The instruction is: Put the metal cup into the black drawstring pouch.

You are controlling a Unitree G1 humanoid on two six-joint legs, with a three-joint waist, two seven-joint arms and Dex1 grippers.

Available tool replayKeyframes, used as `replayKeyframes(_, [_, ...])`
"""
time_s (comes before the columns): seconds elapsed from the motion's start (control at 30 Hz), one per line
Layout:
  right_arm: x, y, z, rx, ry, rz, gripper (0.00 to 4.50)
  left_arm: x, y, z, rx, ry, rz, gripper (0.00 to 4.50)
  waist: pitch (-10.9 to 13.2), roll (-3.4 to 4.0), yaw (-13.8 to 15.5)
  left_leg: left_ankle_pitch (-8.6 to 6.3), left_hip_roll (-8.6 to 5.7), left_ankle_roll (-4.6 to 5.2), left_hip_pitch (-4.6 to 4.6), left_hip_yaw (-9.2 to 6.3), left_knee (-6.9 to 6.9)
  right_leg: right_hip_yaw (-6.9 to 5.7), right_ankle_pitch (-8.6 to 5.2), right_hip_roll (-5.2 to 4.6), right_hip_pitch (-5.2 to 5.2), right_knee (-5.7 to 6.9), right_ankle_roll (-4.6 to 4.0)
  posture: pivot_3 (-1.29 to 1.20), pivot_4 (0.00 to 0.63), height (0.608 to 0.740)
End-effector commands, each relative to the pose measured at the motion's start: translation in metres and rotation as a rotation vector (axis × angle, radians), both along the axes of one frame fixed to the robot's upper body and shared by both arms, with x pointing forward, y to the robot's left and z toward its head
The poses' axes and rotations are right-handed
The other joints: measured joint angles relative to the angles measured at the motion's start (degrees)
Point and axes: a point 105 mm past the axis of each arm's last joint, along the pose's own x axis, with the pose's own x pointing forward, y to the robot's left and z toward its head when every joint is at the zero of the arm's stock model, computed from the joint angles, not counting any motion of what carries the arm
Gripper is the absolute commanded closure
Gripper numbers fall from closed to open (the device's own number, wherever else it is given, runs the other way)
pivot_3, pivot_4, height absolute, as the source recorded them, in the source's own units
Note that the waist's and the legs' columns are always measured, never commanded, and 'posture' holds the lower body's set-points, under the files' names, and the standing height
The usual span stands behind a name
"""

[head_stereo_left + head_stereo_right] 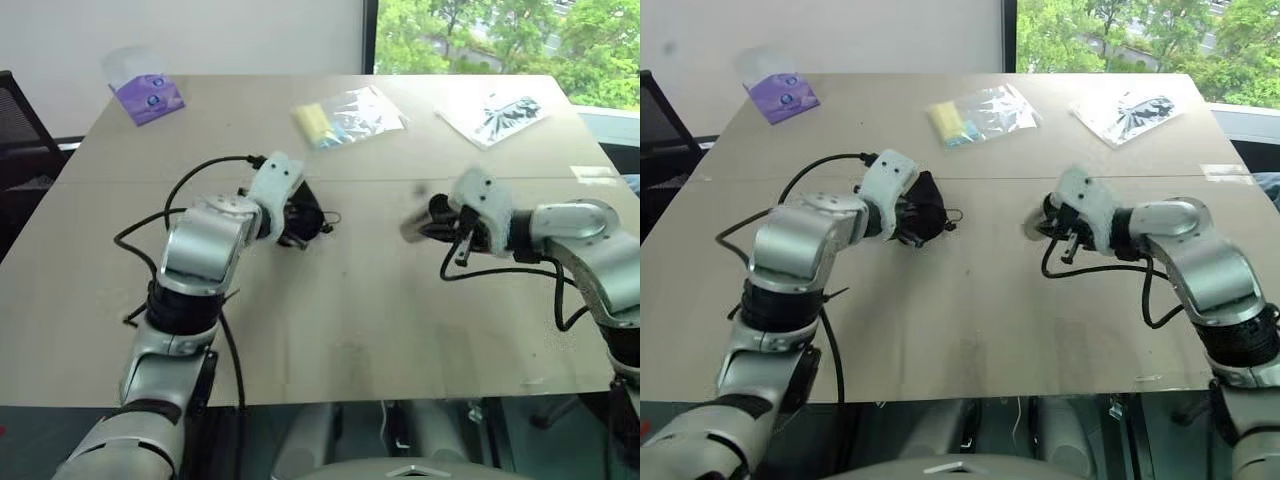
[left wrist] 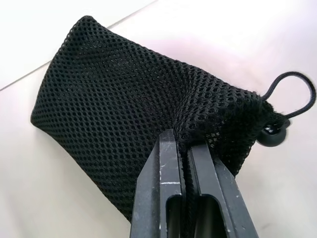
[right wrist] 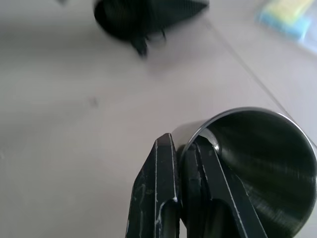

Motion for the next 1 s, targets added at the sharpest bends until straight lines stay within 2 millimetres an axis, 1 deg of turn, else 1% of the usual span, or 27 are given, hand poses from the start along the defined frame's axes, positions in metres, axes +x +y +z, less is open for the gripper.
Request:
replayKeyframes(0.03, [-0.014,0.011,0.008,0.142,-0.006,-0.027,4.44,0.003,-0.012,0.003,-0.078,0.071,-0.017,4.50,0.00,0.01,-0.07,0.00,-0.01,0.00,0.00,0.00,0.00,0.01,0.00,0.00,-0.01,0.01,0.00,0.00,0.150,0.740])
replayKeyframes(0.1, [-0.019,0.019,0.000,0.226,0.034,-0.059,4.44,0.007,-0.025,0.002,-0.109,0.116,-0.051,4.50,-0.01,0.01,-0.10,0.00,-0.04,0.00,0.00,0.03,0.02,0.04,0.00,0.00,-0.03,0.03,0.00,0.00,0.150,0.740])
replayKeyframes(0.17, [-0.021,0.022,-0.007,0.260,0.063,-0.093,4.44,0.010,-0.037,0.004,-0.136,0.145,-0.079,4.50,0.00,0.01,-0.09,0.02,-0.05,-0.02,-0.01,0.03,0.02,0.06,0.00,-0.01,-0.09,0.10,0.00,0.00,0.150,0.740])
replayKeyframes(0.27, [-0.022,0.024,-0.006,0.373,0.047,-0.155,4.44,0.015,-0.055,0.007,-0.162,0.195,-0.121,4.50,-0.01,0.01,-0.09,0.04,-0.10,-0.05,-0.04,0.04,0.03,0.09,0.00,-0.02,-0.14,0.14,0.00,0.00,0.150,0.740])
replayKeyframes(0.3, [-0.022,0.024,-0.004,0.407,0.039,-0.168,4.44,0.016,-0.057,0.007,-0.165,0.205,-0.128,4.50,-0.01,0.02,-0.11,0.04,-0.10,-0.05,-0.04,0.04,0.03,0.08,0.00,-0.02,-0.14,0.15,0.00,0.00,0.150,0.740])
replayKeyframes(0.37, [-0.020,0.024,-0.007,0.427,0.037,-0.208,4.44,0.017,-0.059,0.005,-0.193,0.259,-0.118,4.50,-0.02,0.03,-0.50,0.05,-0.11,-0.07,-0.03,0.04,0.01,0.09,0.00,-0.02,-0.16,0.16,0.01,0.00,0.150,0.740])
replayKeyframes(0.47, [-0.014,0.024,-0.012,0.495,0.033,-0.289,4.44,0.019,-0.064,0.007,-0.261,0.323,-0.131,4.50,-0.02,0.04,-1.47,0.06,-0.12,-0.09,-0.01,0.08,0.01,0.13,0.00,-0.01,-0.19,0.22,0.00,0.00,0.150,0.740])
replayKeyframes(0.63, [-0.007,0.024,-0.026,0.539,0.016,-0.348,4.44,0.024,-0.063,0.010,-0.324,0.366,-0.137,4.50,-0.02,0.04,-1.83,0.14,-0.13,-0.22,-0.08,0.35,-0.03,0.43,-0.01,0.00,-0.66,0.81,-0.01,0.00,0.150,0.740])
replayKeyframes(0.73, [-0.003,0.022,-0.032,0.557,0.001,-0.373,4.44,0.024,-0.064,0.011,-0.354,0.394,-0.137,4.50,-0.02,0.04,-1.90,0.21,-0.12,-0.30,-0.07,0.42,-0.02,0.53,-0.01,0.03,-0.71,0.90,-0.01,0.00,0.150,0.740])
replayKeyframes(0.87, [-0.005,0.027,-0.034,0.601,0.009,-0.331,4.44,0.023,-0.068,0.014,-0.374,0.424,-0.154,4.50,-0.02,0.04,-1.89,0.24,-0.12,-0.33,-0.06,0.41,0.02,0.53,-0.01,0.04,-0.71,0.96,-0.01,0.00,0.150,0.740])
replayKeyframes(0.93, [-0.010,0.030,-0.030,0.649,0.021,-0.288,4.44,0.023,-0.068,0.013,-0.386,0.440,-0.149,4.50,-0.02,0.04,-1.89,0.24,-0.13,-0.33,-0.06,0.41,0.02,0.53,-0.01,0.04,-0.71,0.95,-0.01,0.00,0.150,0.740])
replayKeyframes(1.0, [-0.021,0.036,-0.022,0.721,0.054,-0.205,4.44,0.024,-0.069,0.011,-0.410,0.466,-0.134,4.50,-0.02,0.04,-1.89,0.23,-0.12,-0.33,-0.06,0.40,0.00,0.53,-0.01,0.04,-0.71,0.94,-0.01,0.00,0.150,0.740])
